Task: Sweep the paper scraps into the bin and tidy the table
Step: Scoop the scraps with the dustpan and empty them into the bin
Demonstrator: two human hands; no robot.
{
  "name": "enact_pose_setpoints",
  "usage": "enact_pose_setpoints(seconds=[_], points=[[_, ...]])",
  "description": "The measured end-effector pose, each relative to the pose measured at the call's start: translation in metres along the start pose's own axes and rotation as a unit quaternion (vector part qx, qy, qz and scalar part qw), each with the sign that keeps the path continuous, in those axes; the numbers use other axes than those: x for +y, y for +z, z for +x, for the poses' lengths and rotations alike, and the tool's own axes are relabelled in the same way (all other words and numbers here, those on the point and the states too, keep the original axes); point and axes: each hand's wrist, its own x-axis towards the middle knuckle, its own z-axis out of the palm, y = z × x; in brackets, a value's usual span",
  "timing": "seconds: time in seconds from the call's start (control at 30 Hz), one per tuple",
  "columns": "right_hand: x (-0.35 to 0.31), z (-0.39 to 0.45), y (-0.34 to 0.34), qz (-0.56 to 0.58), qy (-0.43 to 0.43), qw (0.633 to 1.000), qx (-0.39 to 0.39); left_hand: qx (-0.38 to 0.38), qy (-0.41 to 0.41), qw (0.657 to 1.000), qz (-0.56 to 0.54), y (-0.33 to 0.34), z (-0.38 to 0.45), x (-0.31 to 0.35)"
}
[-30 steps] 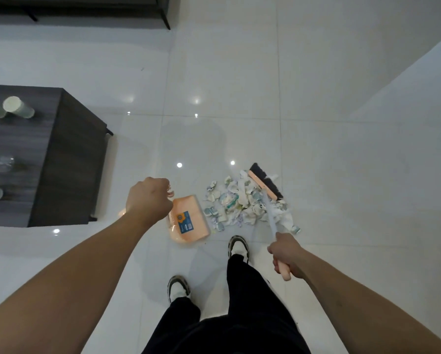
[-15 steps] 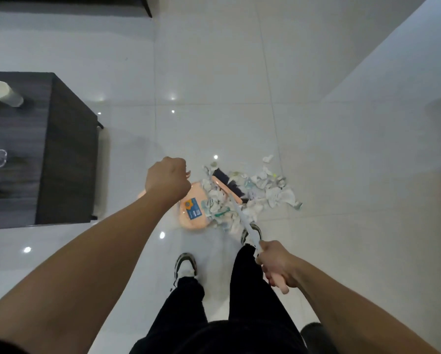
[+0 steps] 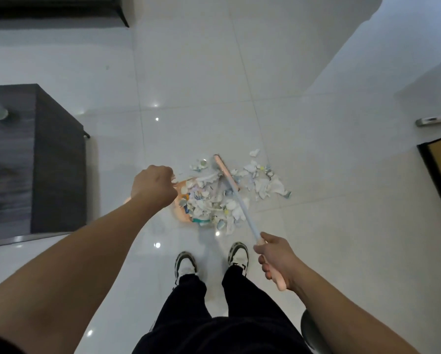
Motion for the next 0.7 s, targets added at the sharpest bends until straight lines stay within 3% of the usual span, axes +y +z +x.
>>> enact_pose_setpoints(seconds=[0.33, 0.57, 0.7], points=[[-0.013, 0.061, -0.100, 0.101, 0.001, 0.991, 0.092, -0.010, 0.044, 0.999, 0.016, 0.027, -0.007, 0.055], [0.012, 0.079, -0.138, 0.151, 0.053, 0.983, 0.089, 0.006, 0.118, 0.992, 0.033, 0.046, -0.006, 0.121], [0.039, 0.060, -0.131, 0.118, 0.076, 0.988, 0.059, 0.010, 0.150, 0.988, 0.035, 0.048, 0.006, 0.156]])
